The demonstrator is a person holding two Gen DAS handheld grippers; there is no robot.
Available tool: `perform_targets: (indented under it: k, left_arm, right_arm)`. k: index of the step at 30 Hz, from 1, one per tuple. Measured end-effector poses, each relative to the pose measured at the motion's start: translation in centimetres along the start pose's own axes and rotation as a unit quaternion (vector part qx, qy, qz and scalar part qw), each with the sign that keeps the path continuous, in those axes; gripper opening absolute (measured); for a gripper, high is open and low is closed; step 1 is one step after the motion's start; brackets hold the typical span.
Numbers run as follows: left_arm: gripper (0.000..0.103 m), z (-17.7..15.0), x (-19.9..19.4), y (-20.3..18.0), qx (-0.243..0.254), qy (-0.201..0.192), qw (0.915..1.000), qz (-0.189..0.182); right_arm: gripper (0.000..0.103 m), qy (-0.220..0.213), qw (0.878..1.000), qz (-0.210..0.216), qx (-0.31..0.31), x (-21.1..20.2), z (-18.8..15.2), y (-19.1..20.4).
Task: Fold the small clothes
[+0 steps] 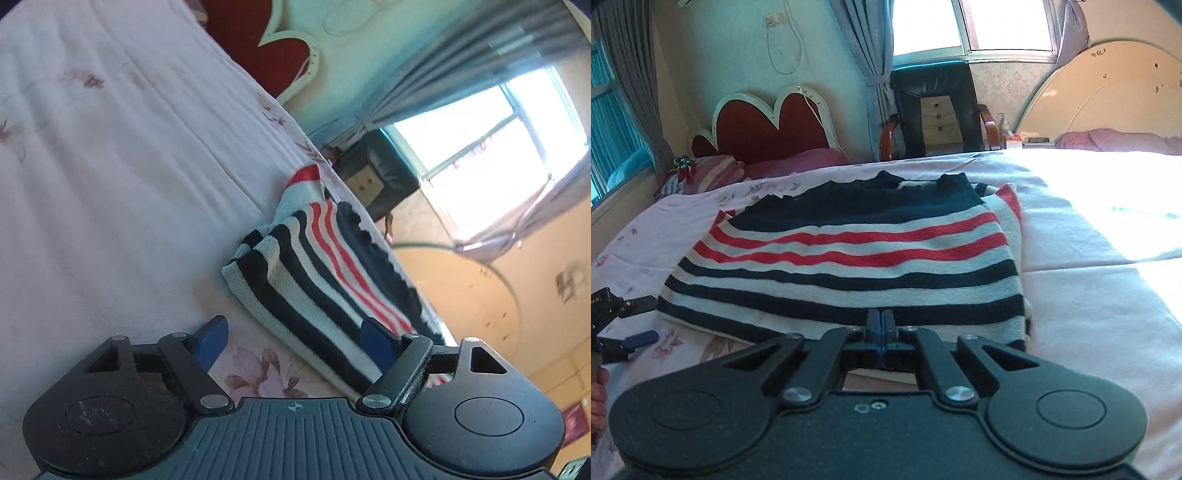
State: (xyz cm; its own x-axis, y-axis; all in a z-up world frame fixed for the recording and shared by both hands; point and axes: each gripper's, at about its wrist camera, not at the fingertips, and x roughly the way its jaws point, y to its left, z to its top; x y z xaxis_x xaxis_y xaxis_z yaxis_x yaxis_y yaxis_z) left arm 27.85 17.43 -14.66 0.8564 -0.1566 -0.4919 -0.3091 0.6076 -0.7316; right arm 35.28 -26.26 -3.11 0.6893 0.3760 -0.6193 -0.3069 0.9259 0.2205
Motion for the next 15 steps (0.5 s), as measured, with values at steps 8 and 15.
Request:
perform_targets:
  k: [8, 15]
  left_arm:
    - [0.067, 0.1, 3.9, 0.8, -0.065, -0.051, 0.9952, -0.053]
    - [0.057, 1.5, 7.5, -0.7, -0.059, -0.052, 0.9963, -0.036]
  right_arm:
    - [0.002, 0.006, 0.997, 0.054, 0.061, 3.5, 2.2, 1.2]
    - [0.002, 0.017, 0.993, 0.081, 0.079, 7.4, 3.7, 2.5]
